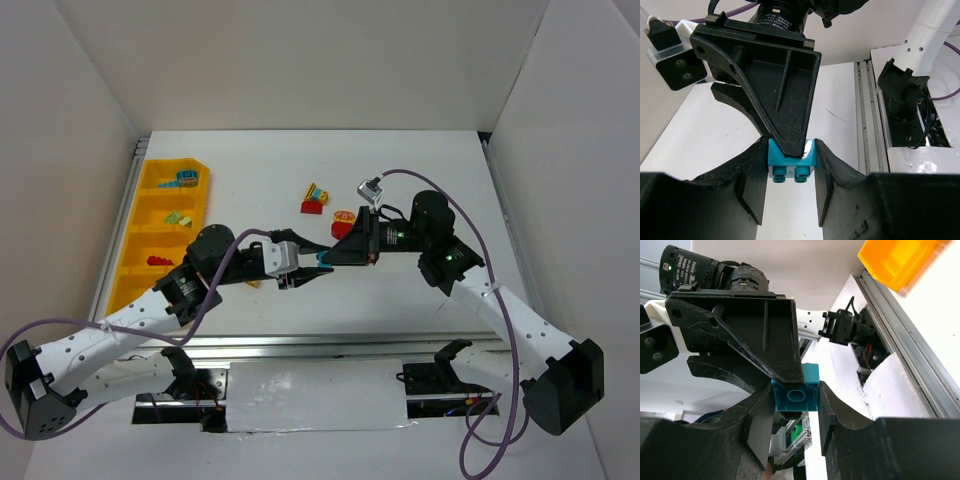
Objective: Sort the legos into containers by color
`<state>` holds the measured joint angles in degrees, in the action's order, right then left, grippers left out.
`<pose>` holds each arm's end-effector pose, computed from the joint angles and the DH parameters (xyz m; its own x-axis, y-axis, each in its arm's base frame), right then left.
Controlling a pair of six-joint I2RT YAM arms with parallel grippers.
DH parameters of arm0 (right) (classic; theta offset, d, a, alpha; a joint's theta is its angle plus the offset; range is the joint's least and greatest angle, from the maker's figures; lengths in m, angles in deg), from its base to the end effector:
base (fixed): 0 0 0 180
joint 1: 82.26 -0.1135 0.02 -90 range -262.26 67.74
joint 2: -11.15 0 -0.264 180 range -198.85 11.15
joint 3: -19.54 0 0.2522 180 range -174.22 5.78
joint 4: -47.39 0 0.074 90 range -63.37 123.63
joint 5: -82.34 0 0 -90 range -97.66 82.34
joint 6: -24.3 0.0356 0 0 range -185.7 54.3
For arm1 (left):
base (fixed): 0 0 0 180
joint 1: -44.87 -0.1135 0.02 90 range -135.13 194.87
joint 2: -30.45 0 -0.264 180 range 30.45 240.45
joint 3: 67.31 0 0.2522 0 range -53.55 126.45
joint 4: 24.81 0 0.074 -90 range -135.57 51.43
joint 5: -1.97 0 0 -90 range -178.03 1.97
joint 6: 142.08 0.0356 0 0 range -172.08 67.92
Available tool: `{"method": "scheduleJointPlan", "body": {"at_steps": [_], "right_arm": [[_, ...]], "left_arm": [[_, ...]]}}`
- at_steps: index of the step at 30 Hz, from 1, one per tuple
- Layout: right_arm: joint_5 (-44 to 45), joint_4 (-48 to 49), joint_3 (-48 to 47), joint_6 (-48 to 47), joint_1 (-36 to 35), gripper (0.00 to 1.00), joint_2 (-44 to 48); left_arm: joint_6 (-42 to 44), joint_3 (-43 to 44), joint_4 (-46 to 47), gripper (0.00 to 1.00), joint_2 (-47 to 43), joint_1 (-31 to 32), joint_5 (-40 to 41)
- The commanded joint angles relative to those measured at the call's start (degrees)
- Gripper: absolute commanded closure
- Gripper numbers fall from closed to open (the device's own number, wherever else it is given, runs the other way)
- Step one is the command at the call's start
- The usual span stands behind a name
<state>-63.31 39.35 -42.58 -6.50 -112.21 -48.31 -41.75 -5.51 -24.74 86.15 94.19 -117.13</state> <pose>0.1859 0.1410 0.3438 -0.8953 0.0435 -0.4433 -0.4391 0.0804 0.8948 0.1345 -0.1831 0.3697 0.2443 -0.0438 -0.9687 0.9494 0.2142 0.2297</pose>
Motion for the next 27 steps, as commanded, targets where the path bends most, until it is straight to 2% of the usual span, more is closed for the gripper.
{"method": "scheduleJointPlan", "body": {"at_steps": [1, 2, 4, 5, 6, 7, 13, 16, 17, 18, 19, 20, 21, 22, 23, 24, 26, 27], "right_arm": [[-0.3, 3.8, -1.8, -0.3, 0.1, 0.95, 0.0], [-0.5, 4.2, -1.7, -0.3, 0.1, 0.72, 0.0], [-0.7, 4.4, -1.7, -0.6, 0.1, 0.46, 0.1], [-0.5, 4.2, -1.7, -0.7, 0.1, 0.17, 0.2], [-0.3, 3.9, -1.7, -0.9, 0.2, 0.06, 0.2], [-0.2, 3.6, -1.7, -1.5, 0.5, 0.0, 0.4], [-0.6, 9.1, 2.1, 2.0, 5.3, 0.0, 3.5], [1.4, 4.1, 2.7, -0.4, 9.5, 0.0, 5.4], [3.3, 2.1, 2.8, -1.5, 10.8, 0.0, 6.5], [4.2, 0.5, 3.0, -3.7, 13.1, 0.0, 7.2], [4.9, -2.3, 3.4, -4.7, 14.0, 0.0, 7.8], [5.5, -3.3, 3.8, -6.3, 14.8, 0.0, 8.9], [6.0, -4.0, 4.4, -7.1, 15.6, 0.0, 9.5], [6.3, -5.3, 4.6, -7.8, 16.2, 0.0, 10.1], [6.8, -6.9, 4.7, -9.6, 16.2, 0.0, 11.2], [7.8, -9.4, 4.3, -10.7, 16.3, 0.0, 11.7], [8.7, -11.5, 4.1, -13.1, 16.3, 0.0, 13.0], [9.4, -12.2, 4.3, -13.7, 16.5, 0.0, 13.4]], "left_arm": [[-0.4, 2.3, 2.3, 1.0, 0.3, 0.3, -0.5], [-0.5, 2.4, 2.0, 1.0, 0.2, 0.3, -0.3], [-0.3, 2.7, 1.3, 1.0, 0.2, 0.3, 0.4], [0.0, 2.9, 0.9, 1.0, 0.1, 0.3, 0.6], [0.1, 3.0, 0.2, 1.0, 0.1, 0.3, 0.8], [0.5, 3.0, -0.2, 1.0, 0.1, 0.3, 1.4], [1.2, 3.0, -2.2, 1.0, 0.5, 0.3, 6.5], [-0.8, 2.1, 0.2, 1.0, 1.7, -1.2, 16.9], [-2.1, 2.0, 1.3, 1.0, 2.4, -2.5, 23.9], [-3.4, 2.2, 2.1, 1.0, 3.3, -4.5, 26.8], [-7.3, 4.0, 2.7, 1.0, 6.1, -9.5, 28.8], [-9.6, 5.3, 2.5, 1.0, 8.1, -12.1, 35.3], [-12.8, 6.9, 2.2, 1.0, 10.3, -15.2, 38.3], [-17.7, 11.6, -0.4, 1.0, 15.6, -20.4, 42.9], [-19.9, 15.0, -3.1, 1.0, 18.4, -22.7, 51.1], [-23.0, 22.0, -6.3, 1.0, 24.5, -26.9, 54.3], [-26.4, 29.0, -14.0, 1.0, 30.4, -30.2, 64.5], [-30.1, 35.9, -17.2, 1.0, 36.1, -34.2, 65.3]]}}
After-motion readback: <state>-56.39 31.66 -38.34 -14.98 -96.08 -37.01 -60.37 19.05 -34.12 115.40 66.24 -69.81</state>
